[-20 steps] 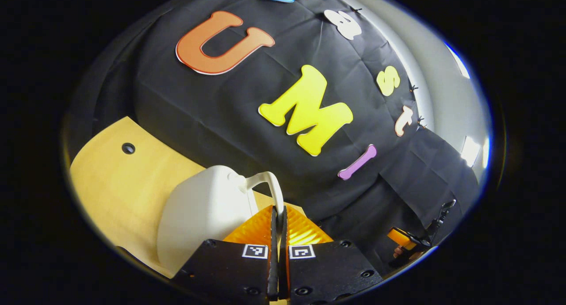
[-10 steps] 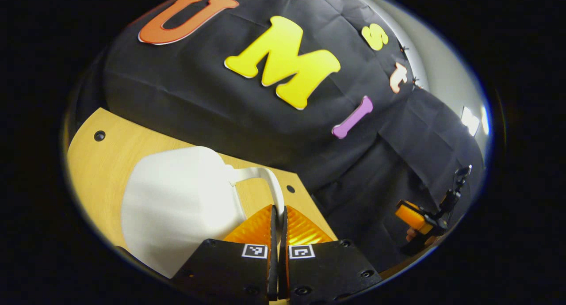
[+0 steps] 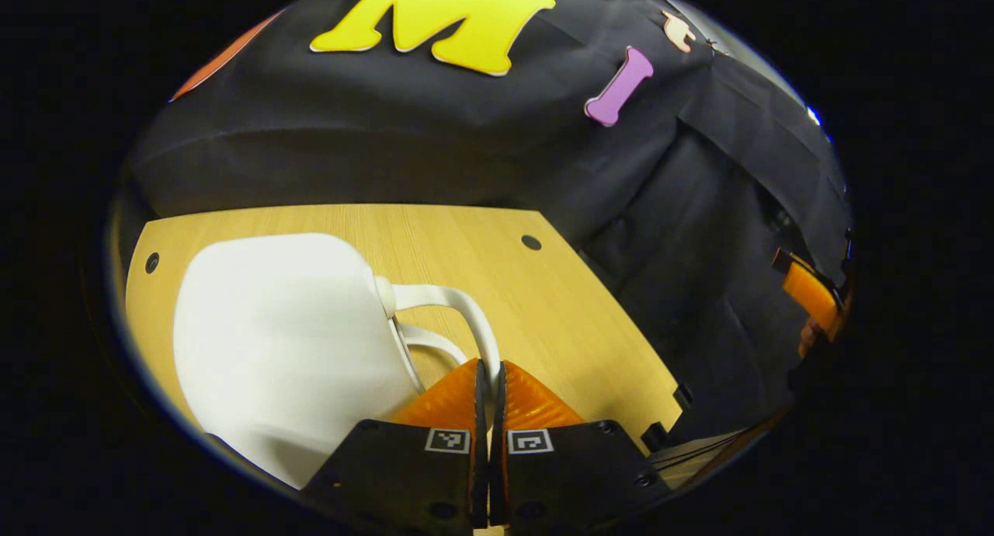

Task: First open the suitcase, pack the skin care products into it, and then close the suitcase.

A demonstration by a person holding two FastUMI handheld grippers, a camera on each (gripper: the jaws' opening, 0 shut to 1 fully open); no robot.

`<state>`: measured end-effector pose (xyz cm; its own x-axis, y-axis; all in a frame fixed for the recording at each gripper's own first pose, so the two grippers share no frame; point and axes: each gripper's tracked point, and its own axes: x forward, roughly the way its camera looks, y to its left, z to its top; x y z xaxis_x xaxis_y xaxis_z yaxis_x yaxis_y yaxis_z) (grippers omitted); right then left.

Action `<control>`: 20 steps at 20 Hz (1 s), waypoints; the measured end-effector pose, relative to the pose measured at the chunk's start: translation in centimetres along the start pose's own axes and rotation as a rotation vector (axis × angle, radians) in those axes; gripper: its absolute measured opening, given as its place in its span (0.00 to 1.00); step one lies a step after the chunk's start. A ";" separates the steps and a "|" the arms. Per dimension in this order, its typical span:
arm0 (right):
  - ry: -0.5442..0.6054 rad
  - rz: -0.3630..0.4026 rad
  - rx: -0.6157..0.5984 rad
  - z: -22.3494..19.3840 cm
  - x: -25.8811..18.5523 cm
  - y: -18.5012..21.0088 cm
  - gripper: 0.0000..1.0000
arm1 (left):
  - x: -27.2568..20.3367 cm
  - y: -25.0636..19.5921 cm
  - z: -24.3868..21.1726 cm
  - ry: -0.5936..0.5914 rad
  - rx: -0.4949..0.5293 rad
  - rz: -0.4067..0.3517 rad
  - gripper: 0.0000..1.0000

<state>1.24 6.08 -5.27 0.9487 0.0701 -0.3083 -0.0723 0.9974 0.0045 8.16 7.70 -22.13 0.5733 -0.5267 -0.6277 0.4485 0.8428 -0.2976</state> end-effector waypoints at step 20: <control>0.070 -0.037 0.105 -1.6 0.0 1.2 0.80 | 0.5 -1.5 -1.4 0.051 0.060 0.189 0.71</control>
<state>0.63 7.26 -6.79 0.9260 0.0356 -0.3758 -0.0014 0.9959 0.0908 6.80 6.38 -22.99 0.6160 -0.3526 -0.7045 0.3775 0.9170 -0.1289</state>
